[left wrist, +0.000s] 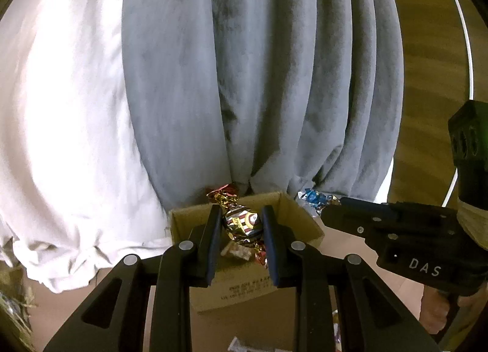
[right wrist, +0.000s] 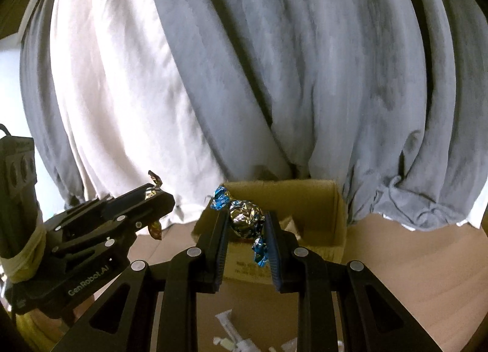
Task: Organize snacks
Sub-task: 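Lift both candies into the box and open both tools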
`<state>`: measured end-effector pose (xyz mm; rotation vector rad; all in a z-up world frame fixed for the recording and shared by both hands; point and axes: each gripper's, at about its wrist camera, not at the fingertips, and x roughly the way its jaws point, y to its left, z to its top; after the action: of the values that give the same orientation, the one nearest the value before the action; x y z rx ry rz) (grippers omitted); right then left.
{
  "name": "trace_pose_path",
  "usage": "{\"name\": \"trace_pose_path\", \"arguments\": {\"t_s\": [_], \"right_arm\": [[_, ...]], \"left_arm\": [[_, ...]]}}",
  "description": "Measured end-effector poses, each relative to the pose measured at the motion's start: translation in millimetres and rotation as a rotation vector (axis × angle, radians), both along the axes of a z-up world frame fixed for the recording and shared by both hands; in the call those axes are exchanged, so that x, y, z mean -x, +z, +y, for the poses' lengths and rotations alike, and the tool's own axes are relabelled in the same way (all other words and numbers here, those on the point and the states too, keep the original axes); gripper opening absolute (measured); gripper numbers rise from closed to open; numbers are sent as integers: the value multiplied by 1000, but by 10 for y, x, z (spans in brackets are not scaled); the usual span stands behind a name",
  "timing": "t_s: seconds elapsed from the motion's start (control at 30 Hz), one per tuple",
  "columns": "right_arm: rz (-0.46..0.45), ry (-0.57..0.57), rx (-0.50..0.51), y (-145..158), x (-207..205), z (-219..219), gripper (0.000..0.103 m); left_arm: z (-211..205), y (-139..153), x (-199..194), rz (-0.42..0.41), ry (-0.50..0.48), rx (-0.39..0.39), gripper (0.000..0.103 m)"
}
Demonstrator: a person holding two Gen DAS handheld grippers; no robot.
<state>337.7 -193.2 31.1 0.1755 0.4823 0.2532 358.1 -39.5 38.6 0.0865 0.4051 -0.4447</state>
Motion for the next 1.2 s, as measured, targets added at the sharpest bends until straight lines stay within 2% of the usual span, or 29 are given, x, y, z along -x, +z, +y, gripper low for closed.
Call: {"name": "trace_pose_path", "arguments": {"t_s": [0.27, 0.73, 0.87, 0.93, 0.97, 1.0, 1.2], "right_arm": [[4, -14, 14, 58, -308, -65, 25], [110, -10, 31, -73, -957, -158, 25], [151, -11, 25, -150, -1098, -180, 26], [171, -22, 34, -183, -1147, -186, 28], [178, -31, 36, -190, -1157, -190, 38], [181, -47, 37, -199, -1157, -202, 42], [151, -80, 73, -179, -1001, -196, 42]], "left_arm": [[-94, 58, -356, 10, -6, -3, 26], [-252, -100, -1058, 150, -25, -7, 27], [-255, -129, -1138, 162, -6, -18, 47], [-242, -129, -1142, 157, 9, -19, 50], [-231, -129, -1132, 153, 21, -23, 53], [-223, -132, -1117, 146, 29, -28, 56], [-197, -65, -882, 87, 44, -43, 64]]}}
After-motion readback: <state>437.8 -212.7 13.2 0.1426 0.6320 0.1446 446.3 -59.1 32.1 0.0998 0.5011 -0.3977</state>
